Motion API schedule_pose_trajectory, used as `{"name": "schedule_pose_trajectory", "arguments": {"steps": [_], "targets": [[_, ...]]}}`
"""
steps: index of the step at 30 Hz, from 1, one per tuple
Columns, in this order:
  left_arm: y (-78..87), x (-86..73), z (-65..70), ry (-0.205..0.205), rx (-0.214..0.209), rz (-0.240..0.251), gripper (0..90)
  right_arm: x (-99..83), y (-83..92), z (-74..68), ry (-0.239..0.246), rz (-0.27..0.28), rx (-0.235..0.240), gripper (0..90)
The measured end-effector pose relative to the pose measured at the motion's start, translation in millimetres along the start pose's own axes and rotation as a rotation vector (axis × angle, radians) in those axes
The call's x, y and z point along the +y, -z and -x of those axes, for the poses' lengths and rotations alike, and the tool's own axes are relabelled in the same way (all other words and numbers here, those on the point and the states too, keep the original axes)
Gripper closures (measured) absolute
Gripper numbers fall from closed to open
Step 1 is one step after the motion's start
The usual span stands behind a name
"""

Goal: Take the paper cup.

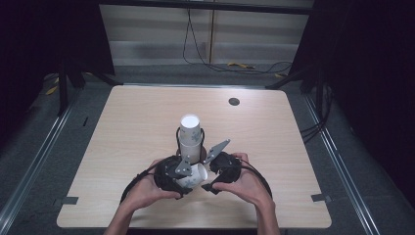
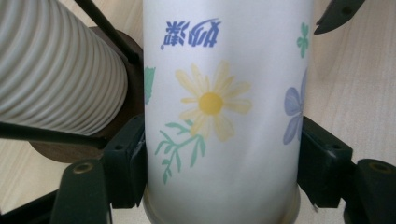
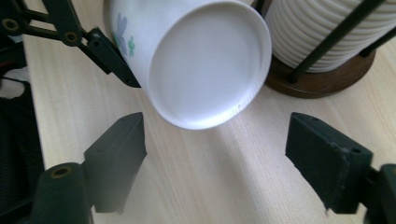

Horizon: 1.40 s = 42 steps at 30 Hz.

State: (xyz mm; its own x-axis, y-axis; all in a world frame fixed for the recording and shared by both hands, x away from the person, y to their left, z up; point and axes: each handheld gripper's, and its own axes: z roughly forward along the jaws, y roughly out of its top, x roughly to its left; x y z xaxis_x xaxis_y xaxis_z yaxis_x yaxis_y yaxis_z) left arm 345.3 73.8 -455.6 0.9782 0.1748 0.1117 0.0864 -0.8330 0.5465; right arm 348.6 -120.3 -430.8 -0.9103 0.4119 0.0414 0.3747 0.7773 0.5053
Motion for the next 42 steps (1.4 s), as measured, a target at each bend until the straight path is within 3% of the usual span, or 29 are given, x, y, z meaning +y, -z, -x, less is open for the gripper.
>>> {"name": "schedule_pose_trajectory", "arguments": {"steps": [5, 11, 19, 24, 30, 42], "targets": [[-3.9, 3.8, 2.6, -0.027, -0.011, -0.027, 29.3, 5.3, -1.0, 1.8, 0.011, -0.041, 0.038, 23.2], [-6.0, 4.2, 3.1, -0.030, -0.021, -0.032, 29.4, 8.0, -4.2, 4.2, 0.002, -0.081, 0.100, 25.7], [-7.8, 5.8, 6.2, -0.048, -0.022, -0.044, 29.4, 9.1, -6.7, 7.2, 0.005, -0.065, 0.144, 26.7], [-8.4, 6.7, 8.7, -0.048, -0.018, -0.039, 29.4, 10.5, -7.4, 9.2, -0.009, -0.045, 0.190, 26.8], [-8.0, 8.0, 9.8, -0.075, -0.004, -0.055, 29.5, 10.4, -11.2, 13.0, -0.006, -0.019, 0.249, 28.7], [-7.0, 8.7, 13.3, -0.093, 0.016, -0.057, 29.7, 13.5, -14.8, 12.2, -0.018, -0.034, 0.262, 31.0]]}}
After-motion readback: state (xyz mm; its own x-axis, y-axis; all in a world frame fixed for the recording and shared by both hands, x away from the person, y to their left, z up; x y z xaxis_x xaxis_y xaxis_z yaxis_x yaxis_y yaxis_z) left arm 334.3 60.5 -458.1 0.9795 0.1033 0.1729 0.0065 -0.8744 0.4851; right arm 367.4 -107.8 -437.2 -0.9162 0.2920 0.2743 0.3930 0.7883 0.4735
